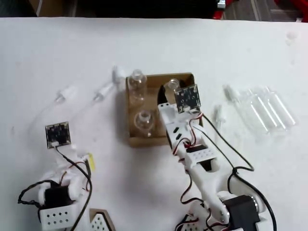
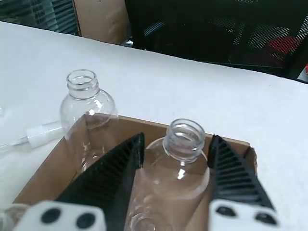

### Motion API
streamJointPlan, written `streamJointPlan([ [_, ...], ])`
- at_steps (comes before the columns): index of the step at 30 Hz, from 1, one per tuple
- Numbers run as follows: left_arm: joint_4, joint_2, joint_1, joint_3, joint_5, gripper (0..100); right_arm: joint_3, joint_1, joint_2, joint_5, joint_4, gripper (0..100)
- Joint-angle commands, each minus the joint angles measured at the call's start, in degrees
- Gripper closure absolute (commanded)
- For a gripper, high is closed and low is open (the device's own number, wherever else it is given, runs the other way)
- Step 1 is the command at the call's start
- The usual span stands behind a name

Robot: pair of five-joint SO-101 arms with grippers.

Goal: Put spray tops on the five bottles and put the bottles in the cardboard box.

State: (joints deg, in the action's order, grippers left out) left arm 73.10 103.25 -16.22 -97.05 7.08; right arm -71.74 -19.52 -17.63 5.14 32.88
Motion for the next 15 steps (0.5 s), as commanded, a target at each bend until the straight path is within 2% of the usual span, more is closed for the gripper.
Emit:
streamJointPlan([
  [1,0.35,0.31,-0.57,0.00,0.88,85,-0.09,-0.31,-0.75,0.62,0.92,81.8],
  [9,0.35,0.31,-0.57,0.00,0.88,85,-0.62,-0.22,-0.92,0.62,1.01,81.8],
  [15,0.35,0.31,-0.57,0.00,0.88,85,-4.92,-0.31,-9.27,0.62,0.75,81.8],
])
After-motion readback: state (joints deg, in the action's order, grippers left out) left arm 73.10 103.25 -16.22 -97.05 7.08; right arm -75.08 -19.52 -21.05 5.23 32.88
